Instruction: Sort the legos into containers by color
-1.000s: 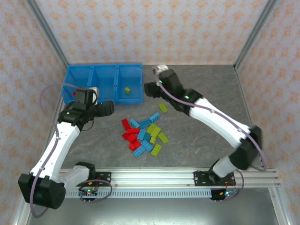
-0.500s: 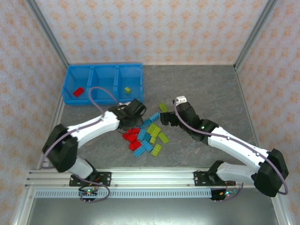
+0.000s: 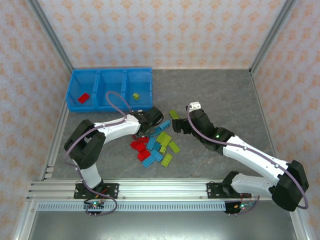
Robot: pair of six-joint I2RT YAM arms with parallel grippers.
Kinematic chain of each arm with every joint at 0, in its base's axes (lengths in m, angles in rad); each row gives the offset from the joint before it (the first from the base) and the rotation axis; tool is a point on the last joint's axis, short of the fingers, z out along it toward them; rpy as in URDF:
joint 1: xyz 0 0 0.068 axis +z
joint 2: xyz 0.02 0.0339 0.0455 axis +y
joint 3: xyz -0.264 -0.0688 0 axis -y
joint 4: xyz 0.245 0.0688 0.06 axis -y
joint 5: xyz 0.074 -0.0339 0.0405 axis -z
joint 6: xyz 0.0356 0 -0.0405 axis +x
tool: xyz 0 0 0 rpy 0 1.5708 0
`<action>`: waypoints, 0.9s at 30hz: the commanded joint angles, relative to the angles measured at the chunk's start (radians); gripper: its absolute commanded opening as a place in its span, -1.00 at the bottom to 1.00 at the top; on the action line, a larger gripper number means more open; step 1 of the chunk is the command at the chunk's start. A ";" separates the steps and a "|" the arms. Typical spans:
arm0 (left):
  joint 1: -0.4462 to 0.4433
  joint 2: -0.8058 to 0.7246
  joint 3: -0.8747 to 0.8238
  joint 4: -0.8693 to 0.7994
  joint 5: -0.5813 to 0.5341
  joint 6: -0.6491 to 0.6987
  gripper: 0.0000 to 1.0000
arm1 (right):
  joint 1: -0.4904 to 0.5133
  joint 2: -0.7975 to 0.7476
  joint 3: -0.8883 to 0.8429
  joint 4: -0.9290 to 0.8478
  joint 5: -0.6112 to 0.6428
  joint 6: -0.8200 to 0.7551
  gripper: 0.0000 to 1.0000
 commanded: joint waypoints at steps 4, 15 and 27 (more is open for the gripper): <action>0.007 0.065 0.033 0.024 -0.051 0.008 -0.27 | 0.001 -0.023 0.031 -0.052 0.035 -0.001 0.94; 0.012 -0.032 -0.001 0.053 -0.034 0.044 -0.72 | 0.002 -0.023 0.093 -0.094 -0.141 0.040 0.94; 0.333 -0.226 0.199 -0.017 -0.200 0.363 -0.73 | 0.002 -0.008 0.111 -0.073 -0.118 0.088 0.95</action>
